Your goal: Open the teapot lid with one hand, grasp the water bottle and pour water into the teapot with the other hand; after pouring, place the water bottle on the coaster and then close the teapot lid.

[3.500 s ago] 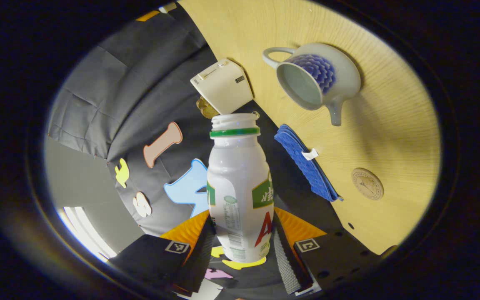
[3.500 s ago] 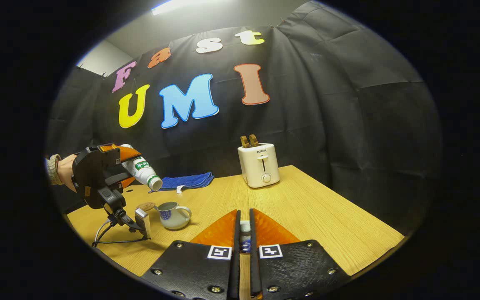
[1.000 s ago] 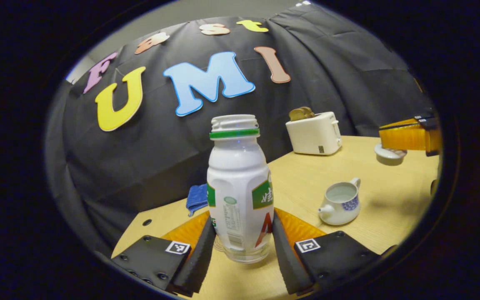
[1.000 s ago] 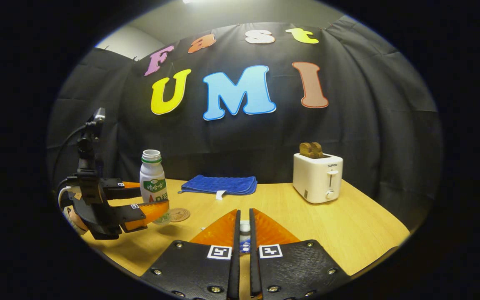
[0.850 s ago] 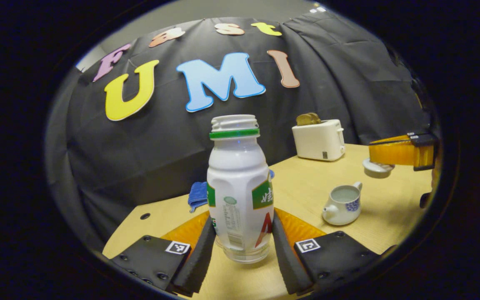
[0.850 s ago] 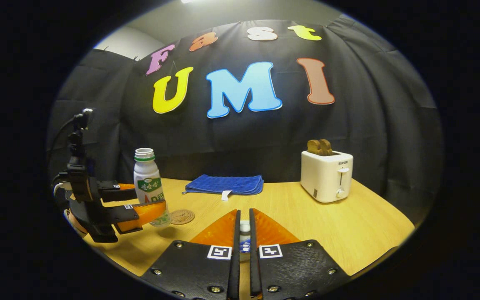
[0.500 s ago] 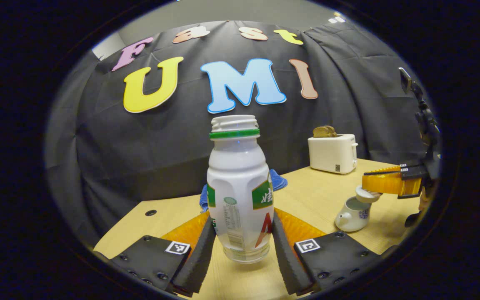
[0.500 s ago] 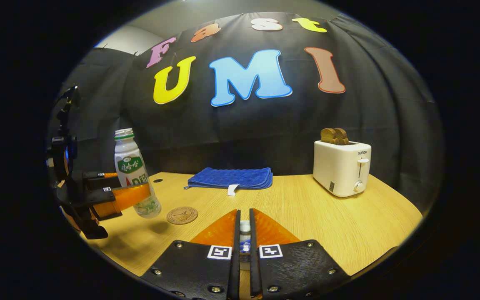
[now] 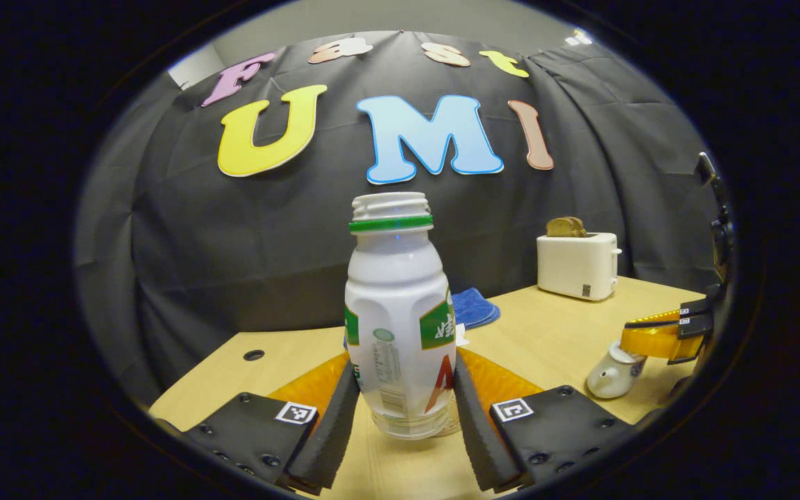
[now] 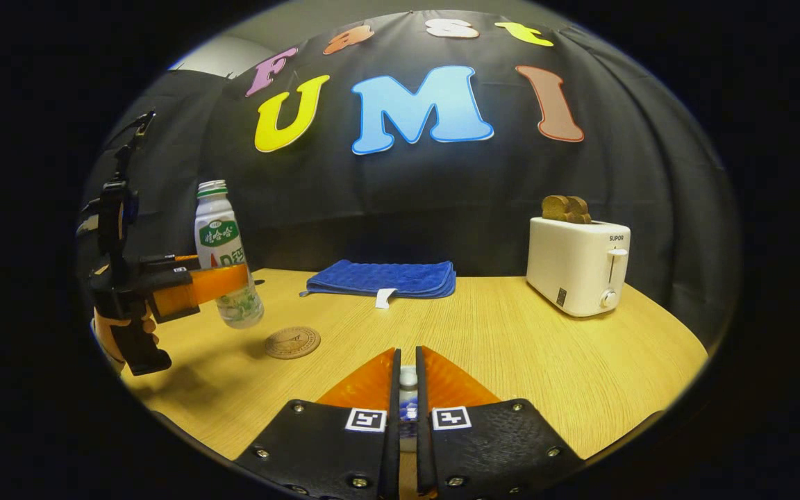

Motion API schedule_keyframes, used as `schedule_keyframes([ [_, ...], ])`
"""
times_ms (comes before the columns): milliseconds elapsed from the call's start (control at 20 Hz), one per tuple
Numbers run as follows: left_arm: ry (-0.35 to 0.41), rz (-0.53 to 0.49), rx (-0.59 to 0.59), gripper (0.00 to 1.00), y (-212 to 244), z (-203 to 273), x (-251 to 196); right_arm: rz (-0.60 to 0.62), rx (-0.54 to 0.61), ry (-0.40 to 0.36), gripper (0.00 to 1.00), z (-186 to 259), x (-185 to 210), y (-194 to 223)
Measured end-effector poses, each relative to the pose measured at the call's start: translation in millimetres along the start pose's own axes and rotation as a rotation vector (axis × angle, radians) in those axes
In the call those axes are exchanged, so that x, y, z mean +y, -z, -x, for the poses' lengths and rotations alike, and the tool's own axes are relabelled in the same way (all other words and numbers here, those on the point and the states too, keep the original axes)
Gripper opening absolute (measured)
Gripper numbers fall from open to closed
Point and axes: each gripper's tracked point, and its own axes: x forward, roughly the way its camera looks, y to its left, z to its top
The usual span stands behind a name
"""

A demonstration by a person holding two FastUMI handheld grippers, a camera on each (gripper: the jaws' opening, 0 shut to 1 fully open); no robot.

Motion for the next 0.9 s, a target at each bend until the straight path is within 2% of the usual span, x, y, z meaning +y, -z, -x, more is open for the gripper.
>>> schedule_keyframes([
  [50,-0.002,-0.011,-0.004,0.82,-1,-5,1,0.006,0.001,-0.001,0.1,1,1,1],
  [300,-0.002,-0.029,-0.01,0.81,3,-30,-5,0.015,-0.017,0.002,0.1,0,-1,2],
  [350,-0.001,-0.025,-0.014,0.81,3,-34,-5,0.009,-0.018,0.009,0.13,0,-3,2],
  [400,0.003,-0.02,-0.019,0.72,4,-37,-7,0.004,-0.017,0.024,0.16,0,-8,1],
  [450,0.007,-0.013,-0.022,0.72,6,-40,-9,-0.002,-0.014,0.049,0.23,1,-14,1],
  [500,0.012,-0.006,-0.019,0.72,9,-45,-12,-0.013,-0.015,0.069,0.42,1,-21,1],
  [550,0.014,0.002,-0.008,0.72,13,-47,-13,-0.035,-0.012,0.072,0.46,4,-24,0],
  [600,0.014,0.018,0.008,0.72,18,-51,-14,-0.061,-0.011,0.066,0.69,4,-25,2],
  [650,0.014,0.046,0.02,0.82,22,-56,-14,-0.086,-0.008,0.059,0.72,6,-23,3],
  [800,0.012,0.128,0.054,0.82,36,-66,-10,-0.106,-0.003,0.049,0.72,6,-22,3],
  [850,0.01,0.146,0.064,0.72,41,-69,-8,-0.099,-0.004,0.049,0.72,6,-21,2],
  [900,0.011,0.158,0.076,0.82,47,-70,-9,-0.09,-0.008,0.051,0.72,8,-22,1],
])
